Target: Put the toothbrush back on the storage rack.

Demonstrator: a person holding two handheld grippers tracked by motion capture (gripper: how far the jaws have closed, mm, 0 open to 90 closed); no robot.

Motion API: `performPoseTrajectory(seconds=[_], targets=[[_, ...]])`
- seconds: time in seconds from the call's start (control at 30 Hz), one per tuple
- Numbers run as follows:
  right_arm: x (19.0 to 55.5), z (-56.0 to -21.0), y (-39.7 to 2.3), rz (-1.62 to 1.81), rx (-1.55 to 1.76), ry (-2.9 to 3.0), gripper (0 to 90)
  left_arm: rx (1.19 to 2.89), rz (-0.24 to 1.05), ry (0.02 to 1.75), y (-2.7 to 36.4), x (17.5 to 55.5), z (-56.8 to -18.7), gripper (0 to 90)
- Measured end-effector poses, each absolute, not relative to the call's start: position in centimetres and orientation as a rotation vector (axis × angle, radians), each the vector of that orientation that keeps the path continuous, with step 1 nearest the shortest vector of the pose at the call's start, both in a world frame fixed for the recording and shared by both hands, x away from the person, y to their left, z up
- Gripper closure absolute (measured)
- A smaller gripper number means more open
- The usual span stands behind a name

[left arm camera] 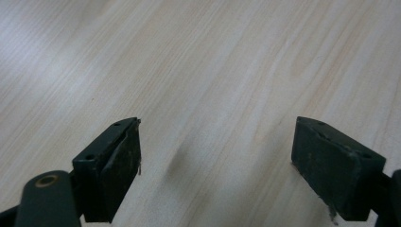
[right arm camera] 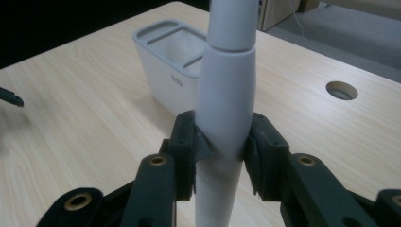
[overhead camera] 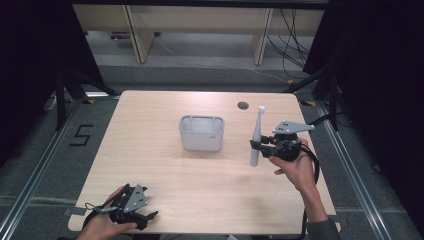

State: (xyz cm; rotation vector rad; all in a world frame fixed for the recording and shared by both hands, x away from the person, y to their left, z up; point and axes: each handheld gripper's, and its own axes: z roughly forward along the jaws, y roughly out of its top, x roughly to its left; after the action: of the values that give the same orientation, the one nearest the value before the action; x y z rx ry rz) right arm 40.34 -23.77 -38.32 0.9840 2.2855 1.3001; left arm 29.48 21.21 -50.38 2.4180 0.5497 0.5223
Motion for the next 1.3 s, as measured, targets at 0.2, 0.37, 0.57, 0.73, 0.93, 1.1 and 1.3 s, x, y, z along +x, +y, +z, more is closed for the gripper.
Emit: performPoseTrajectory(seconds=[0.2,0.37,0.57,0.73,0.93,1.1,1.3], targets=[[41.2,-38.1,-22.9,1.337,0.988,2.265,66.9,2.427,0.523,0.542,21.3,29.5,-50.3,16.4],[41.6,-37.8,-22.3,1.349,0.968,2.240,66.9,2.427,0.523,0.538,21.2,29.5,-50.3,16.4],[42.2,-37.4,-21.8,1.349,0.972,2.240,66.9,2.425,0.522,0.543,21.3,29.5,-50.3,16.4],[42.8,-37.2,-21.4,1.352,0.954,2.212,66.9,2.424,0.521,0.542,21.2,29.5,-50.3,16.4],[43.2,-37.0,-20.9,1.362,0.979,2.221,66.9,2.427,0.522,0.542,21.3,29.5,-50.3,16.4],[43.6,-36.8,-20.6,1.366,0.966,2.226,66.9,2.425,0.521,0.542,21.2,29.5,-50.3,16.4],[43.9,-36.5,-20.3,1.377,0.965,2.211,66.9,2.428,0.523,0.538,21.3,29.5,-50.3,16.4]])
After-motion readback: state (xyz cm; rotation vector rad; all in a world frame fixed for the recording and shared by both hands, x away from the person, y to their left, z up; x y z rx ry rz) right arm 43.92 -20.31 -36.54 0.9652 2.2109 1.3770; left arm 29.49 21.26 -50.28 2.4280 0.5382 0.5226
